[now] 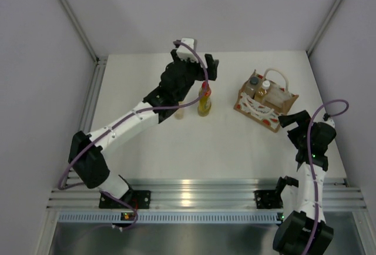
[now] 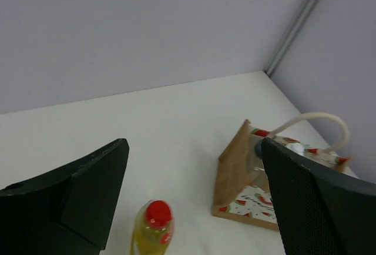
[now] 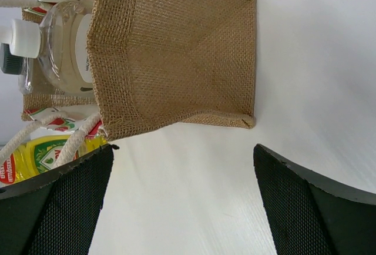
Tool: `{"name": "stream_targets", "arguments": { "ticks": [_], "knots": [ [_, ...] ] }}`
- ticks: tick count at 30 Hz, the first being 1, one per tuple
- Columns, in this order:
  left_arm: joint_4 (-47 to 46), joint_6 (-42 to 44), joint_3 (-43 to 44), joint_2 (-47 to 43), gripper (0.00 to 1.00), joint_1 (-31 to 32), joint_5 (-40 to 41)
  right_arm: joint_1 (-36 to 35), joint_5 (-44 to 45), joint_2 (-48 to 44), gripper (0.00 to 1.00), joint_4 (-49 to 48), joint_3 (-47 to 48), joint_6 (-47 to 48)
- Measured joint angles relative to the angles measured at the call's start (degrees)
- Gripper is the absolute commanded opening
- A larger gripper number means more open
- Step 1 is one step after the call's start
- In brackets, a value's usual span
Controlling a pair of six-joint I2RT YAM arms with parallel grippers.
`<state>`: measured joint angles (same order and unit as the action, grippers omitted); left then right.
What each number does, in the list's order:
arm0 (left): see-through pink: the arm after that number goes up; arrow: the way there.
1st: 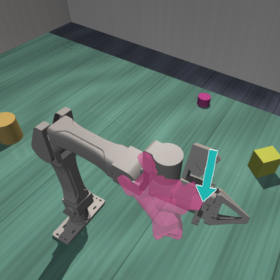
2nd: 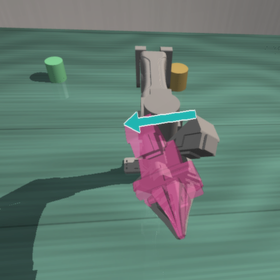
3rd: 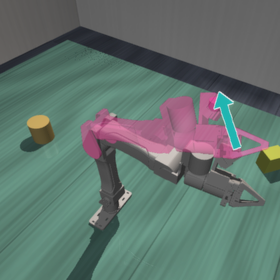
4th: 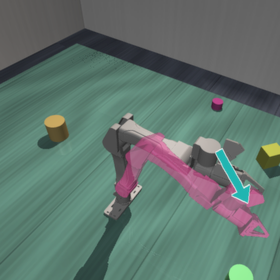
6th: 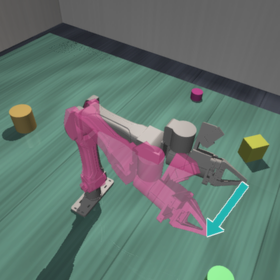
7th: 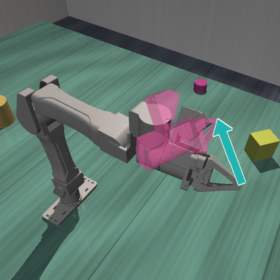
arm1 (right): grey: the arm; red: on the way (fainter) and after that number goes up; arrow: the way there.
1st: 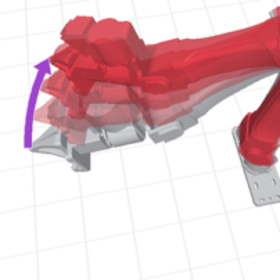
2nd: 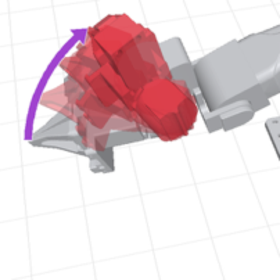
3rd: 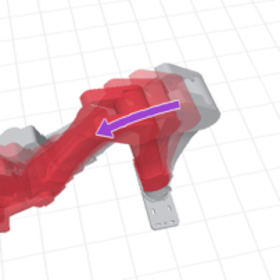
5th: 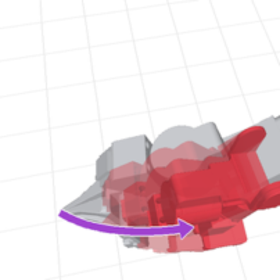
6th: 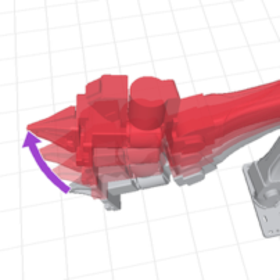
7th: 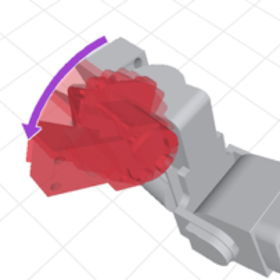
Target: Take the personal care products out of the canvas bag
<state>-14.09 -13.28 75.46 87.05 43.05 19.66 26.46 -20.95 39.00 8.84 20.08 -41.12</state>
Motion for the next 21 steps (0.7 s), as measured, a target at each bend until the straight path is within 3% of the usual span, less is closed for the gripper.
{"name": "stream_targets", "arguments": {
  "ticks": [11, 21],
  "knots": [
    [10.73, 1.25, 27.67, 23.41, 0.96, 11.91, -11.87, 0.00, -0.22, 0.13, 0.99, 0.00, -0.02, 0.13],
    [15.15, 1.14, 44.92, 39.76, 0.91, 15.34, -14.14, 0.04, -0.22, 0.15, 0.99, 0.02, -0.15, 0.33]
  ]
}}
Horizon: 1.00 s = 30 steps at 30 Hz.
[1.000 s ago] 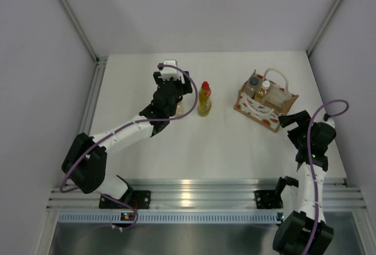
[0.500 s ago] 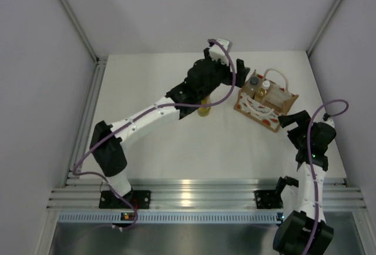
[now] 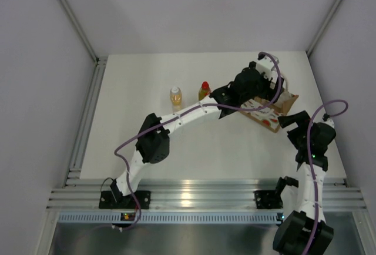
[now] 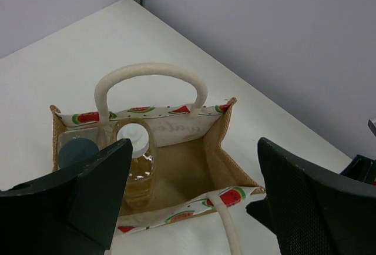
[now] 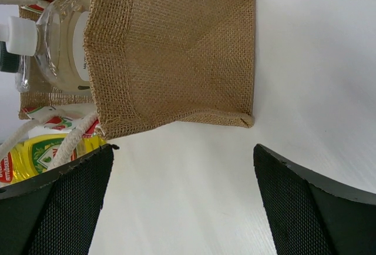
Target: Take the personal care products out of the canvas bag
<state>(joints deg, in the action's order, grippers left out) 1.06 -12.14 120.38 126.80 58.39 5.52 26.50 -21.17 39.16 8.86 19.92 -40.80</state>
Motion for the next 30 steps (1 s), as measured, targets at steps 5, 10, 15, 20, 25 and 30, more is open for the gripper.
{"name": "stream_targets", "arguments": {
  "ticks": [5, 10, 15, 20, 25, 30],
  "knots": [
    [-0.13, -1.22, 6.40, 5.88, 0.90, -0.02, 2.21, 0.00, -0.22, 0.42, 1.00, 0.00, 0.00, 0.28],
    [0.15, -1.49, 9.51, 10.60, 0.90, -0.17, 6.36, 0.00, -0.52, 0.66, 0.99, 0.17, 0.00, 0.44],
    [0.50, -1.29, 12.72, 14.34, 0.90, -0.35, 8.72, 0.00, -0.55, 1.27, 0.99, 0.17, 0.00, 0.85],
    [0.52, -1.36, 13.81, 15.47, 0.88, -0.81, 9.53, 0.00, -0.55, 1.51, 0.99, 0.20, 0.00, 1.27],
    [0.33, -1.44, 15.72, 16.59, 0.81, -1.51, 9.16, 0.00, -0.55, 1.51, 1.00, 0.20, 0.00, 1.36],
    [-1.44, -1.07, 17.14, 18.29, 0.78, -2.32, 8.59, 0.00, -0.57, 1.51, 1.00, 0.20, 0.00, 1.44]
  ]
}}
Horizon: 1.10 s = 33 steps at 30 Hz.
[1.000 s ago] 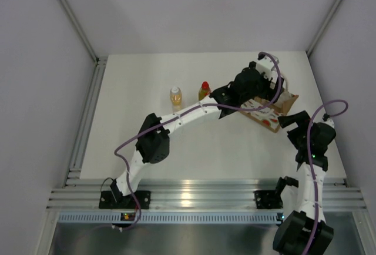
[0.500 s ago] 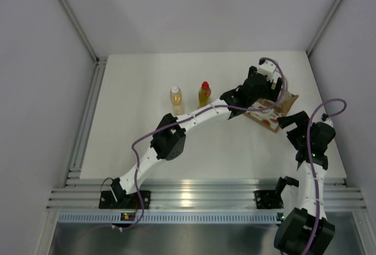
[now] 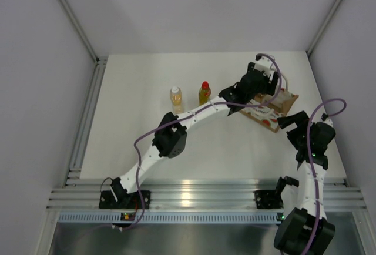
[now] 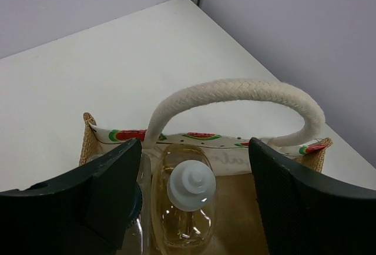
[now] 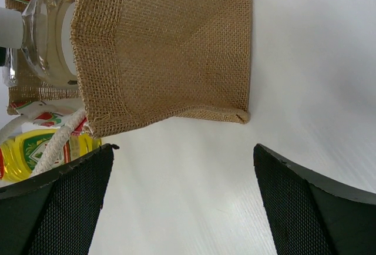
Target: Take the personal care products out of the canvas bag
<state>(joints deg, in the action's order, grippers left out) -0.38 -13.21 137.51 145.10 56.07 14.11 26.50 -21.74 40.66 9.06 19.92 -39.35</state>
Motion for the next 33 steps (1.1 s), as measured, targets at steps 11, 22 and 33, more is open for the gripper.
{"name": "stream_targets", "arguments": {
  "ticks": [11, 22, 33],
  "knots": [
    [-1.88, 2.60, 0.66, 1.38, 0.67, 0.42, 0.79, 0.00, -0.02, 0.22, 0.99, 0.00, 0.00, 0.39],
    [0.92, 4.44, 0.11, 1.90, 0.67, 2.45, 6.29, 0.02, -0.02, 0.33, 1.00, 0.00, 0.00, 0.39],
    [0.57, 5.01, 0.81, 2.64, 0.26, 2.19, 7.65, 0.02, -0.04, 0.33, 1.00, 0.00, 0.00, 0.39]
  ]
}}
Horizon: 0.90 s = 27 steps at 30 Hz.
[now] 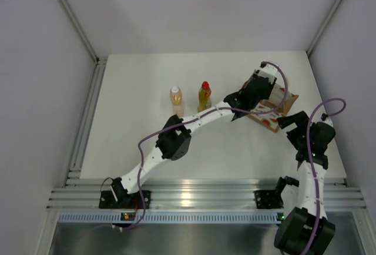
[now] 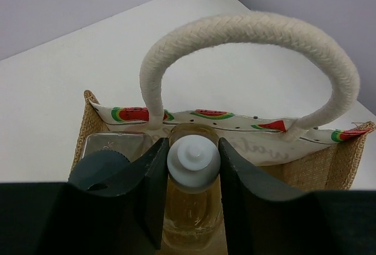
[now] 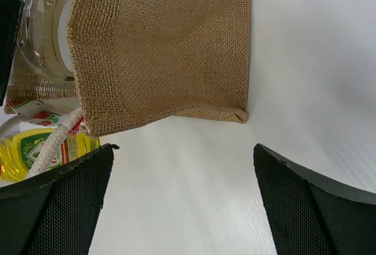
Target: Take the personal care products out of the canvas bag
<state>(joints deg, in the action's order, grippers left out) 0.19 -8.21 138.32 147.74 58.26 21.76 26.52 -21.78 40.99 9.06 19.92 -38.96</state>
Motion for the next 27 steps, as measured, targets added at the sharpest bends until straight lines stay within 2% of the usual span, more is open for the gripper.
{"name": "stream_targets", "arguments": {
  "ticks": [3, 4, 16, 27],
  "knots": [
    [0.09, 0.22, 0.46, 0.31, 0.15, -0.04, 0.02, 0.00, 0.02, 0.00, 0.99, 0.00, 0.00, 0.02],
    [0.07, 0.33, 0.59, 0.42, 0.00, -0.04, 0.17, 0.00, 0.00, 0.00, 0.99, 0.00, 0.00, 0.02],
    [0.02, 0.87, 0.81, 0.50, 0.00, 0.46, 0.48, 0.02, 0.04, 0.02, 0.99, -0.02, 0.00, -0.09],
    [3.61, 1.70, 1.46, -0.48, 0.00, 1.68, -0.15, 0.02, 0.50, 0.02, 0.99, -0.02, 0.00, -1.84]
  ]
}}
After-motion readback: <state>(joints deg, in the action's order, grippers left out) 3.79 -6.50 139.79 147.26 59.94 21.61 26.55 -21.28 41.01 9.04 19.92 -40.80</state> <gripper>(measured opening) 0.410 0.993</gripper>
